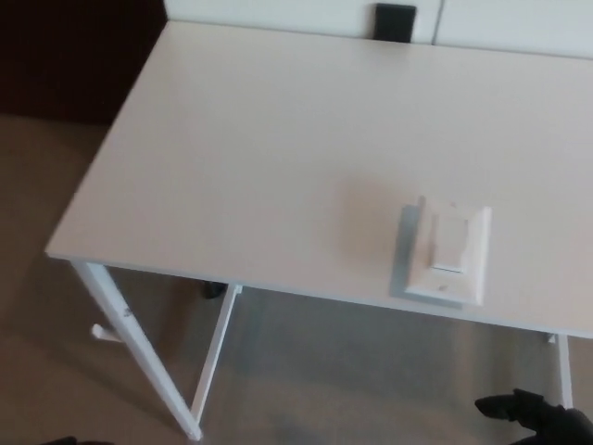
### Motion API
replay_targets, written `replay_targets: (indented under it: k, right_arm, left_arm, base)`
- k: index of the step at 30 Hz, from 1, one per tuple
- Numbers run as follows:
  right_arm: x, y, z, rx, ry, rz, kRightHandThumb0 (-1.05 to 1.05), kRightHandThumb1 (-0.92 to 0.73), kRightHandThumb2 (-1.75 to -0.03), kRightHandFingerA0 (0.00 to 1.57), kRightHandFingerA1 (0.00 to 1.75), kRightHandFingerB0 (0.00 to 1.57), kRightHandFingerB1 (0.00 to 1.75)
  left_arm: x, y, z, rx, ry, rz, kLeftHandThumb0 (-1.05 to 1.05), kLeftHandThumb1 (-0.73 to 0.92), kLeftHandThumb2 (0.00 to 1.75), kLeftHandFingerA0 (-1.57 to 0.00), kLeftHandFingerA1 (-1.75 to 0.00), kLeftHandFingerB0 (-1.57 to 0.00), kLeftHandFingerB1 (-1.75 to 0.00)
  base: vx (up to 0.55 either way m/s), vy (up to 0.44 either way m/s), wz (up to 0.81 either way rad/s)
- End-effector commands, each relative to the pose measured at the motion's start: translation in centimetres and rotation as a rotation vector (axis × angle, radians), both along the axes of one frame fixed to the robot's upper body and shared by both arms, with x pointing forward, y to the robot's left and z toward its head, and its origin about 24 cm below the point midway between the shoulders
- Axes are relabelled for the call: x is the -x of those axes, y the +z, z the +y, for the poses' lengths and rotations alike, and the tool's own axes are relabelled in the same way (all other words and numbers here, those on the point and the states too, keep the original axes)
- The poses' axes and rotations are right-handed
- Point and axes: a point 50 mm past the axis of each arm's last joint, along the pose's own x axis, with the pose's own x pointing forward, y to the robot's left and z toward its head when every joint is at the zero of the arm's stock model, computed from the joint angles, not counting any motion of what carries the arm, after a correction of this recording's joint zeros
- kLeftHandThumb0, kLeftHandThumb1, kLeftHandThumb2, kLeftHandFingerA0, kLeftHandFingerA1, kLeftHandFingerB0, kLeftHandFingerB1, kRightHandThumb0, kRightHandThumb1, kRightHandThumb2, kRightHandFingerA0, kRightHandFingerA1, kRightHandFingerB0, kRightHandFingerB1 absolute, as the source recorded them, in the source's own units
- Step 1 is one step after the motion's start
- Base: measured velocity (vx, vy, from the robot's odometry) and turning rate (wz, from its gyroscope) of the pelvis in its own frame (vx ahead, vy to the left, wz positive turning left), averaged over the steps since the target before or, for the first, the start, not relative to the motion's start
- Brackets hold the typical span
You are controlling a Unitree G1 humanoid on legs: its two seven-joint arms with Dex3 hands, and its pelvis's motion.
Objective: The robot walk towards a table in front and then clicks the light switch button using the right hand's index finger
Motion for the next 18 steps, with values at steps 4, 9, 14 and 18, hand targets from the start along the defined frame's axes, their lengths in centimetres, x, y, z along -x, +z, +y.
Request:
replay_targets:
  k: [4,9,14,18]
  right_arm:
    - [0.09,0.11,-0.65,0.034,0.014,0.029,-0.32,-0.71,-0.60,0.61,0.54,0.41,0.42]
    - [0.03,0.04,-0.66,0.035,0.020,0.033,-0.33,-0.71,-0.60,0.63,0.55,0.42,0.42]
    - [0.12,-0.06,-0.56,0.040,0.018,0.053,-0.32,-0.71,-0.60,0.64,0.54,0.42,0.42]
    - [0.03,-0.07,-0.60,0.038,0.019,0.060,-0.34,-0.70,-0.60,0.63,0.54,0.43,0.42]
  left_arm:
    - [-0.14,0.26,0.10,-0.021,-0.013,-0.007,-0.30,0.47,0.54,-0.66,-0.42,-0.57,-0.38]
    - [-0.27,0.31,0.18,-0.032,-0.021,-0.007,-0.30,0.47,0.54,-0.66,-0.43,-0.57,-0.38]
    - [-0.09,0.25,0.15,-0.022,-0.016,-0.009,-0.29,0.47,0.54,-0.66,-0.43,-0.57,-0.38]
    - [-0.15,0.30,0.18,-0.030,-0.022,-0.005,-0.31,0.47,0.54,-0.66,-0.42,-0.57,-0.38]
  base:
    - [0.00,-0.393,0.10]
    - [0.00,-0.059,0.02]
    - [0.01,0.072,-0.03]
    - [0.04,0.181,-0.27]
